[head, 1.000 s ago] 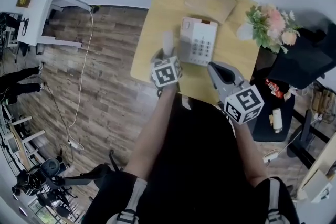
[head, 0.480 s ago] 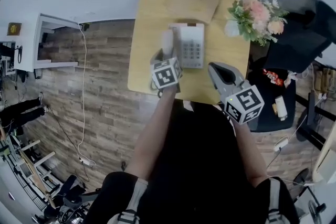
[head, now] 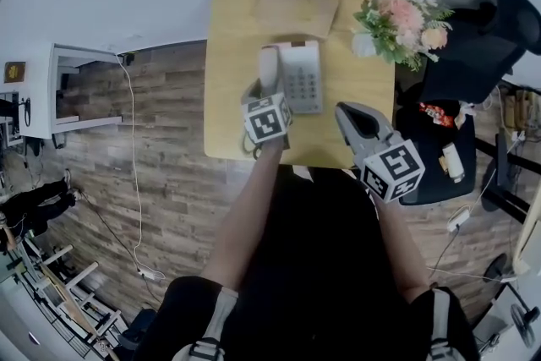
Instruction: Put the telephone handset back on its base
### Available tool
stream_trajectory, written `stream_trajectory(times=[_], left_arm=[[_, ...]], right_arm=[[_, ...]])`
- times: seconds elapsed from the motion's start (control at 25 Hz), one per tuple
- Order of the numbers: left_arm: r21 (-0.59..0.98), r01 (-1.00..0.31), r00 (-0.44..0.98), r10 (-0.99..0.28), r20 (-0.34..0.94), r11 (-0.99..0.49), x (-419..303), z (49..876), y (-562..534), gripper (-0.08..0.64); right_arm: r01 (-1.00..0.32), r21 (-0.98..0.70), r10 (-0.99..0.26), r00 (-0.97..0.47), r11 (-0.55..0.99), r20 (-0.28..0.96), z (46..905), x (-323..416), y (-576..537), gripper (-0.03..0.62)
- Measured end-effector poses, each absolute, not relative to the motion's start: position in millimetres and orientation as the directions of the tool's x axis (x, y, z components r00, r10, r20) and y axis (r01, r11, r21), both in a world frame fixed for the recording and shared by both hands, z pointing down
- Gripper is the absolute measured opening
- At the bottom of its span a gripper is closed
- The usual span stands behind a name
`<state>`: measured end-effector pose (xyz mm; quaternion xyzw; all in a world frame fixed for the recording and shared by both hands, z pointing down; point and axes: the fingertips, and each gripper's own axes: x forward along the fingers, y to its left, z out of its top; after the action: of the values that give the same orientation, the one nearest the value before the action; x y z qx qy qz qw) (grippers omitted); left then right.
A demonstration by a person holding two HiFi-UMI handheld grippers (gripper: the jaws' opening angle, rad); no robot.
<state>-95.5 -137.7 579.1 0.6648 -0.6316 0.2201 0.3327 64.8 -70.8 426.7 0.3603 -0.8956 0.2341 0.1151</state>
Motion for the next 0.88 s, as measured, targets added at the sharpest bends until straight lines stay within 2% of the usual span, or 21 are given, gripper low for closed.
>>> stream_trajectory(times=[0.88], left_arm=[[0.153, -0.988, 0.119, -0.661, 0.741, -0.007, -90, 602, -145, 0.222]], right_arm=[[-0.73, -0.335, -0.612, -0.683, 0.596, 0.398, 433, 70, -74, 0.003]])
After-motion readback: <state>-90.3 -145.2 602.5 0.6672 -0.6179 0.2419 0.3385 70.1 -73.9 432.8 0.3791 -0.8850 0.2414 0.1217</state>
